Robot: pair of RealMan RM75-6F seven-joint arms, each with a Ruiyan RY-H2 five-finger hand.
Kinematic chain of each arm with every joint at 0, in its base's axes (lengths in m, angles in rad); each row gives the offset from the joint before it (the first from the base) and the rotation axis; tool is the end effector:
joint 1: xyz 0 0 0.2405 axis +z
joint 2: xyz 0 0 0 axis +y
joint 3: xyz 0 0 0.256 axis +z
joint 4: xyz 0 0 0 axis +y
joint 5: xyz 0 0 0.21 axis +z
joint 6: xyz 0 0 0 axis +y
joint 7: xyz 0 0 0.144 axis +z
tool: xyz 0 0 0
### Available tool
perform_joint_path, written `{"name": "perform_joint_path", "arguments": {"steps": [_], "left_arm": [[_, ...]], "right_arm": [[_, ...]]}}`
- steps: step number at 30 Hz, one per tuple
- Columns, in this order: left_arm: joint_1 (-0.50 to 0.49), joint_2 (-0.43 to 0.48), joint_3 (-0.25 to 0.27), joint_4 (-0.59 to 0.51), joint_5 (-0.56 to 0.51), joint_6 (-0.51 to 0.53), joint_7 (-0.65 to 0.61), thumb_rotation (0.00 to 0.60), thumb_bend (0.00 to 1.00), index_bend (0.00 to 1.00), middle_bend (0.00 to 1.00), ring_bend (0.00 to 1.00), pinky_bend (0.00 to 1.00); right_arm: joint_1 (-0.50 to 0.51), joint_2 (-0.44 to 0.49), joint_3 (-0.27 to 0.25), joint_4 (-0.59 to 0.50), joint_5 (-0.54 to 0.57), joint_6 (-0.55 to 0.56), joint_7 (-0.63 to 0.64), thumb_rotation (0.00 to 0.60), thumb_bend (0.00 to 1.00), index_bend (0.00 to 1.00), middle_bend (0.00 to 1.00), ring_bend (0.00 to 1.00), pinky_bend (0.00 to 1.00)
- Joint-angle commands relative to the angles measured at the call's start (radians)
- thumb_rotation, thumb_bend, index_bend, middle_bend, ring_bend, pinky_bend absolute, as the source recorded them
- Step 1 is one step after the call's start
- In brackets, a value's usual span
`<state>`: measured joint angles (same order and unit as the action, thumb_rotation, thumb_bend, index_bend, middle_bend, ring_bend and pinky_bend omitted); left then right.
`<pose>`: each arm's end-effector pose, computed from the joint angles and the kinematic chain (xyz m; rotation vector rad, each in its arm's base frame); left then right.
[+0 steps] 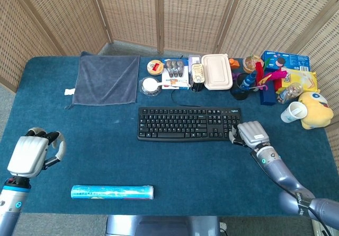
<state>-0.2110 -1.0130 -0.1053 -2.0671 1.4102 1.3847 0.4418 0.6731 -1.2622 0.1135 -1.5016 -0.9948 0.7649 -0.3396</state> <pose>-0.2065 0.2098 0.1547 -1.5309 -0.8199 -0.8831 -0.2443 -0.3459 0.0575 1.8373 -1.0144 0.5408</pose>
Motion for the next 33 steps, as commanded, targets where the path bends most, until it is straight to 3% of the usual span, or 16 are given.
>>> {"name": "perform_joint_path", "arguments": {"steps": [1, 33], "left_arm": [[-0.001, -0.001, 0.003, 0.0, -0.001, -0.001, 0.002, 0.0, 0.46, 0.46, 0.58, 0.53, 0.3], [-0.01, -0.01, 0.021, 0.015, -0.006, 0.01, -0.004, 0.0, 0.46, 0.46, 0.58, 0.53, 0.3]], "right_arm": [[0.007, -0.01, -0.009, 0.013, 0.008, -0.003, -0.008, 0.0, 0.62, 0.4, 0.73, 0.77, 0.52], [0.035, -0.055, -0.053, 0.087, 0.056, -0.012, -0.025, 0.0, 0.62, 0.4, 0.74, 0.78, 0.53]]}}
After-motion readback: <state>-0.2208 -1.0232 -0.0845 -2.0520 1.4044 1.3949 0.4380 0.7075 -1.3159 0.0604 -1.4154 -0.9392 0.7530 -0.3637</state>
